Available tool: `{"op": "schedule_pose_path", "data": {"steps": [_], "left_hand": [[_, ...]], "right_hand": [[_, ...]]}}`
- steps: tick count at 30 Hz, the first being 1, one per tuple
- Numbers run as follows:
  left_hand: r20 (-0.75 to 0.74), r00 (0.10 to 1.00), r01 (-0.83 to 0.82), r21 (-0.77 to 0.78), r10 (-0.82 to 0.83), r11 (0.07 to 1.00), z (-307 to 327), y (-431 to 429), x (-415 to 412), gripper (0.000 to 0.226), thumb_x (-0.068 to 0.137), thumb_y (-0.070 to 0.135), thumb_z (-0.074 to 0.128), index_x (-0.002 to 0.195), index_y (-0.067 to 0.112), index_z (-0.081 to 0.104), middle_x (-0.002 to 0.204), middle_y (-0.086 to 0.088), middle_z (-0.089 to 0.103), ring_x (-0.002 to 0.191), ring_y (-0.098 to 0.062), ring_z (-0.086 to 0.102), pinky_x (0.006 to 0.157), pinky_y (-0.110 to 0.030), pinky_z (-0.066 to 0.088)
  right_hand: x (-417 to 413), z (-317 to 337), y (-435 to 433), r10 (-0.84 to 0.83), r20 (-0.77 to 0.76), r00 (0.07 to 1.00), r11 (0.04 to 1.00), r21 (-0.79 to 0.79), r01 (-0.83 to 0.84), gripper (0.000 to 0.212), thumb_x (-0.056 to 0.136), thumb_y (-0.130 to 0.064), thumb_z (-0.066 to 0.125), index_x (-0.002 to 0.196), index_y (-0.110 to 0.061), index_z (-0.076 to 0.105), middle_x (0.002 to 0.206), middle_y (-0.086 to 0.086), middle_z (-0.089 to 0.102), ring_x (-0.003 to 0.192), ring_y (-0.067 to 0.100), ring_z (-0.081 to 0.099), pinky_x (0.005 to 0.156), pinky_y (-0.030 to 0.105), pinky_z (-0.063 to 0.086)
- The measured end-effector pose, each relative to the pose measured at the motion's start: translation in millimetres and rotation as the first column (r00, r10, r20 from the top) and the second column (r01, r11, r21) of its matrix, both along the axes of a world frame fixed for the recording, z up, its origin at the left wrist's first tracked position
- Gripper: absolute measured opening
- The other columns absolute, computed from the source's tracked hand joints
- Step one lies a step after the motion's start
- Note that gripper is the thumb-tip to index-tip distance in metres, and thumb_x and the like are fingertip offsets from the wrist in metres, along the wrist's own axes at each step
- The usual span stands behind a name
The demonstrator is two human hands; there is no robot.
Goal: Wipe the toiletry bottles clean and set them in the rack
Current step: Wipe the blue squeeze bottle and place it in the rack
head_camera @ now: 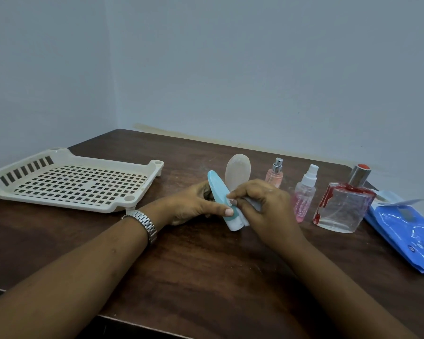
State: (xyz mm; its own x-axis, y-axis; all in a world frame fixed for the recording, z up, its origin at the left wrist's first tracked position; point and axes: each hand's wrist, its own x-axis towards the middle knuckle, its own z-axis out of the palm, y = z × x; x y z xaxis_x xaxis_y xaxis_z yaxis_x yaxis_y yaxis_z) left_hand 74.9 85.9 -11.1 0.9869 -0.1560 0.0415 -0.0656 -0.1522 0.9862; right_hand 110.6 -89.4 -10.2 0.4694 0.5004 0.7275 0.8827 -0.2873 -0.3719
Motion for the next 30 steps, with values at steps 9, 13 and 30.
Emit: {"op": "schedule_pose_path", "data": {"steps": [9,13,30], "left_hand": [[-0.017,1.000,-0.017,-0.001,0.017,1.000,0.1,-0.6,-0.6,0.028,0.079,-0.003,0.068,0.095,0.017,0.056,0.076,0.012,0.066,0.070,-0.002,0.058,0.059,-0.017,0.043],[-0.013,1.000,0.000,0.007,0.000,1.000,0.4,-0.6,-1.7,0.030,0.078,-0.006,0.068,0.093,0.017,0.057,0.076,0.011,0.067,0.076,-0.007,0.058,0.065,-0.022,0.043],[-0.031,1.000,0.005,-0.019,-0.006,1.000,2.0,-1.3,-3.4,0.036,0.077,-0.007,0.069,0.103,0.014,0.056,0.099,-0.003,0.066,0.096,-0.019,0.061,0.094,-0.040,0.046]], "right_hand": [[4.3,0.9,-0.1,-0.001,-0.017,1.000,1.000,0.025,0.001,0.015,0.078,-0.002,0.070,0.085,-0.015,0.073,0.084,-0.014,0.063,0.081,-0.005,0.058,0.073,0.007,0.045],[0.0,0.0,-3.5,0.046,-0.023,0.999,0.999,0.024,-0.045,0.016,0.078,-0.002,0.070,0.086,-0.016,0.074,0.085,-0.013,0.065,0.083,0.001,0.061,0.073,0.014,0.049],[3.0,2.4,1.9,0.004,-0.051,0.999,0.997,0.077,0.000,0.017,0.077,0.000,0.070,0.082,-0.016,0.074,0.082,-0.017,0.063,0.084,0.002,0.061,0.072,0.010,0.047]]}}
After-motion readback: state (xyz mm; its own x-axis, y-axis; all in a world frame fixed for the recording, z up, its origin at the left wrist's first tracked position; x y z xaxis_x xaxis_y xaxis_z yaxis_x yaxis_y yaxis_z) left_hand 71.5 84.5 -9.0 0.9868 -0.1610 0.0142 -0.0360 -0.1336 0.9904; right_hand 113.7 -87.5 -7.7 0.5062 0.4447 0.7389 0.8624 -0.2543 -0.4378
